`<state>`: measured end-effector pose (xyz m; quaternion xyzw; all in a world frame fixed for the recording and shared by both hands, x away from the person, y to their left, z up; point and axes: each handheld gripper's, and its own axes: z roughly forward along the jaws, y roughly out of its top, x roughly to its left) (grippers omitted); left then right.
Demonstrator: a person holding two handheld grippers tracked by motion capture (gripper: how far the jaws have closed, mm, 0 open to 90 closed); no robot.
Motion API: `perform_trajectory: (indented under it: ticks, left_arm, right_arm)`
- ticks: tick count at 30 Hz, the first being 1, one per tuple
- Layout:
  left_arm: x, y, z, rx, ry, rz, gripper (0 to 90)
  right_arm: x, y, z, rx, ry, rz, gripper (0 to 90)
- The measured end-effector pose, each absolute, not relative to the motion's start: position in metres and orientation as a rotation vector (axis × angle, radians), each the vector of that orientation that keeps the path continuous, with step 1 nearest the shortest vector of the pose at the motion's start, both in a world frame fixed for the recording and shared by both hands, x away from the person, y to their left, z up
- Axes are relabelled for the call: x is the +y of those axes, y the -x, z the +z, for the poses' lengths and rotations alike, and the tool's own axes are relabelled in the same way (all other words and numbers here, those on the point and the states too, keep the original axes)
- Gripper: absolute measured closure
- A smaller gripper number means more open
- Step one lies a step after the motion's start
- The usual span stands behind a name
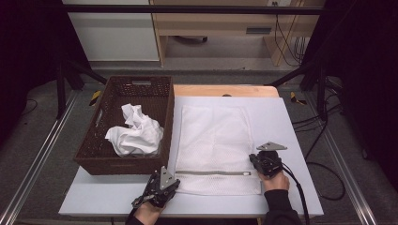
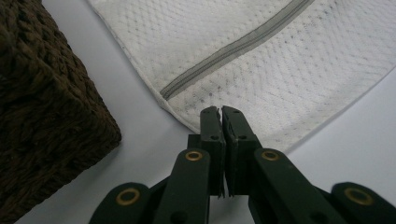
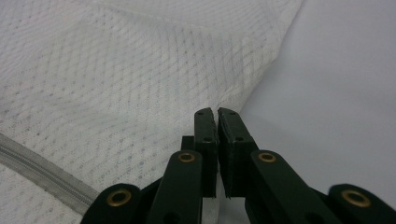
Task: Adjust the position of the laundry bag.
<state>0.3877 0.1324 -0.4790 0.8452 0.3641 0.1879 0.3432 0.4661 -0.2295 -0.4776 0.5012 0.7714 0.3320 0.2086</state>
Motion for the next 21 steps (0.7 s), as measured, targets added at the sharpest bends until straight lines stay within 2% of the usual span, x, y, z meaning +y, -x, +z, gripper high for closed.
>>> perform_trajectory:
  ticks: [4,7,8,9,14,17,21]
  left_arm:
    - [0.133,-0.388,-0.479,0.947,-2.196,0.49,86.5]
    - [0.134,-0.388,-0.478,0.941,-2.191,0.48,84.5]
    - [0.134,-0.388,-0.478,0.941,-2.191,0.48,82.6]
    - [0.134,-0.386,-0.476,0.928,-2.181,0.48,79.5]
    - [0.13,-0.383,-0.465,0.878,-2.118,0.488,67.9]
    - [0.125,-0.382,-0.458,0.846,-2.077,0.464,65.7]
    - [0.11,-0.385,-0.451,0.807,-2.071,0.449,67.6]
  right_arm:
    - [-0.228,-0.466,-0.478,2.144,-1.386,0.912,86.4]
    - [-0.228,-0.465,-0.479,2.144,-1.377,0.896,78.7]
    - [-0.228,-0.465,-0.479,2.144,-1.377,0.896,78.7]
    - [-0.229,-0.462,-0.476,2.122,-1.366,0.893,70.5]
    - [-0.232,-0.449,-0.467,2.081,-1.304,0.897,56.4]
    - [-0.238,-0.44,-0.465,2.05,-1.314,0.971,53.6]
    - [-0.245,-0.43,-0.463,2.047,-1.355,1.019,51.7]
